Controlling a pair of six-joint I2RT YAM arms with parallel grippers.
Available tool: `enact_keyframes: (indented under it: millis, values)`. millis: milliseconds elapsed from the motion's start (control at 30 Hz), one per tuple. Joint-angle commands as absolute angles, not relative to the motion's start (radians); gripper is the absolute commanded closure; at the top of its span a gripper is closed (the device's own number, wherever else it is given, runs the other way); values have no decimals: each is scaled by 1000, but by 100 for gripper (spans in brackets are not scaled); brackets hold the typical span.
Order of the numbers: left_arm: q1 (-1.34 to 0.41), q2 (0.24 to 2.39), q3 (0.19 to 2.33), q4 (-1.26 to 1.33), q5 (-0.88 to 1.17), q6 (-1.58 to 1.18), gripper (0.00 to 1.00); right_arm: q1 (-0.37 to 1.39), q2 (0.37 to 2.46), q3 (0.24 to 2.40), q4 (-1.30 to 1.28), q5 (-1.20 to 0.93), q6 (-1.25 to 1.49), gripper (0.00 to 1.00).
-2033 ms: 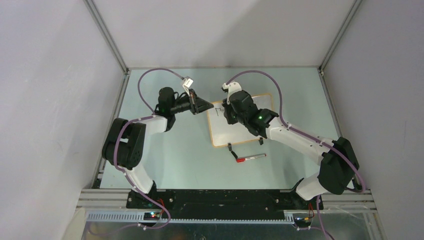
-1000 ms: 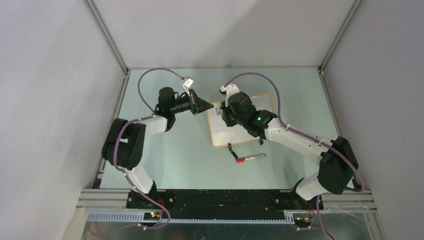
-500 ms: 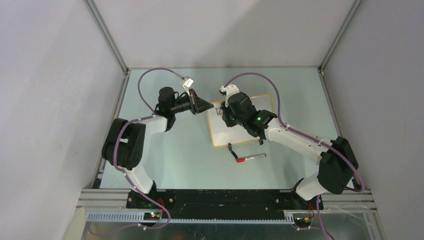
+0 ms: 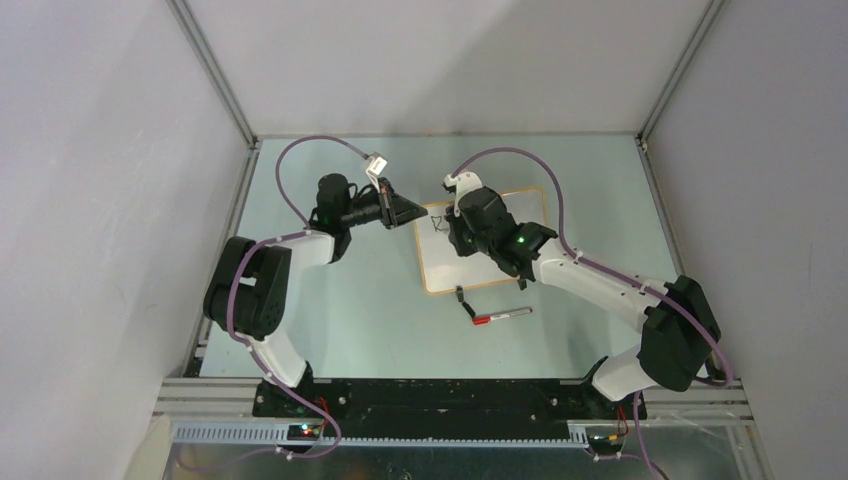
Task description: Write a sentence on the whiteboard
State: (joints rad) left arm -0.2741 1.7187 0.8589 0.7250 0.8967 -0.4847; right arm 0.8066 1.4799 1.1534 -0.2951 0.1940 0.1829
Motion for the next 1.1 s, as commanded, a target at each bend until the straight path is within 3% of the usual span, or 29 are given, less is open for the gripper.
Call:
enact_keyframes:
  millis: [0, 667, 1067]
  values:
    - [-293, 1715, 867, 642, 821, -379, 95, 793, 1456, 1137, -300, 236, 186, 100]
    - [-293, 1710, 868, 629, 815, -372, 94, 786, 1273, 1069, -164, 185, 152, 100]
    - [-299, 1709, 866, 629, 806, -366, 94, 738, 1301, 1076, -114, 186, 157, 100]
